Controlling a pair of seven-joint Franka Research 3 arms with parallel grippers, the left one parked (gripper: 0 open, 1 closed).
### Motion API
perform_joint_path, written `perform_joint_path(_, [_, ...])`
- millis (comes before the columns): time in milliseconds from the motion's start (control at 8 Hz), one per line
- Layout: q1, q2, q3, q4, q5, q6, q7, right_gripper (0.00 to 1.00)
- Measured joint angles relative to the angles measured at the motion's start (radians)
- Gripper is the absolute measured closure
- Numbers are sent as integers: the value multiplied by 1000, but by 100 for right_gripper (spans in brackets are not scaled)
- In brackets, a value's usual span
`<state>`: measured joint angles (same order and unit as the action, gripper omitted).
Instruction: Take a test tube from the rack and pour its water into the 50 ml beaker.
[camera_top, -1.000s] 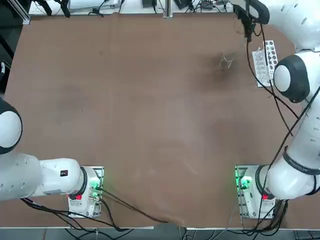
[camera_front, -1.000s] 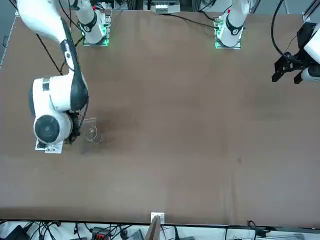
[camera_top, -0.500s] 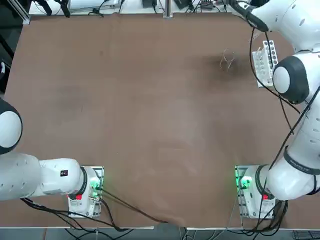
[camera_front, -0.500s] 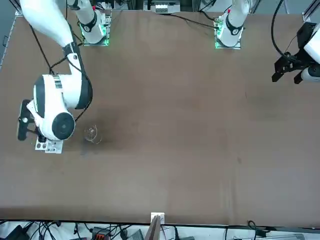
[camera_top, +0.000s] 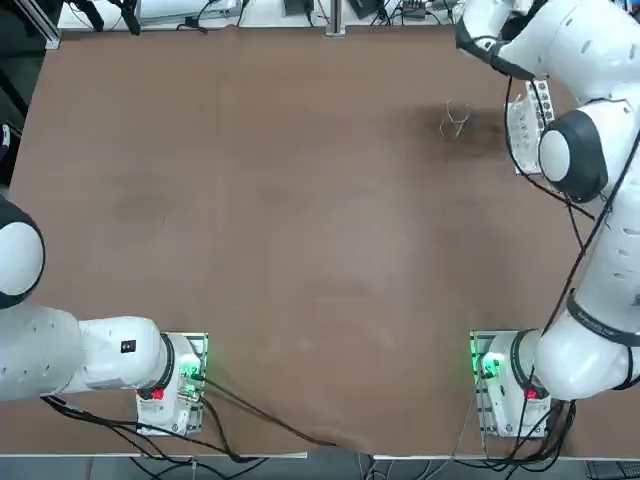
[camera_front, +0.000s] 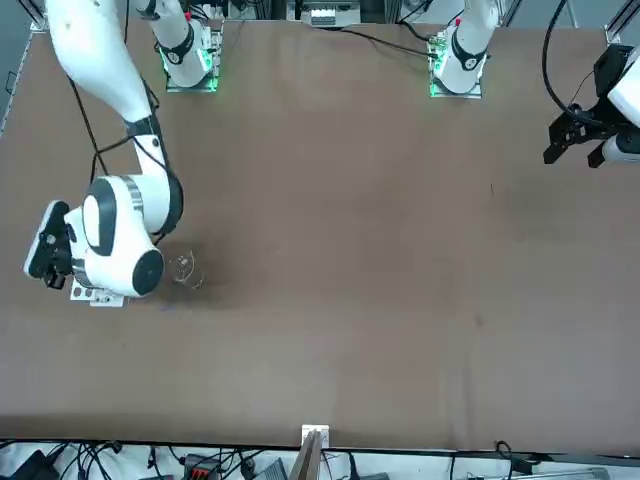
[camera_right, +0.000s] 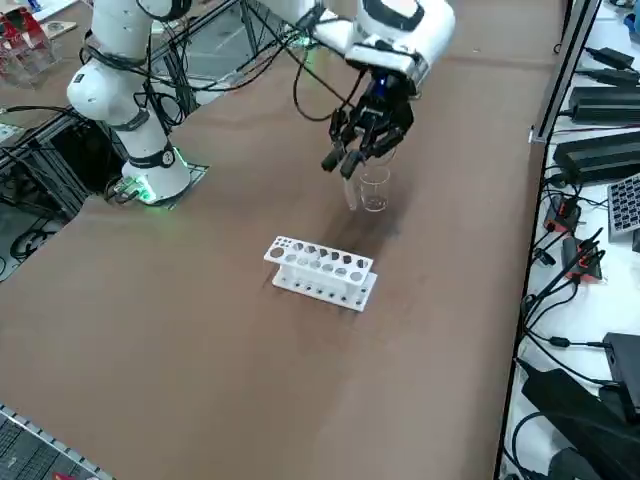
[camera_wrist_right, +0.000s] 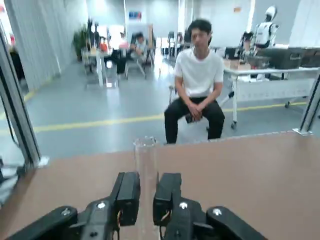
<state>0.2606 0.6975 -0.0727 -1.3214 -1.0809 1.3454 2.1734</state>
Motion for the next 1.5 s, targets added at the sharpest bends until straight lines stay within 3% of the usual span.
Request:
perform_joint_path(375, [-11,53,-49,-37,-74,0,64,80])
perform_joint_path(1500, [-35,111,-52,-66,-79,8,131,80])
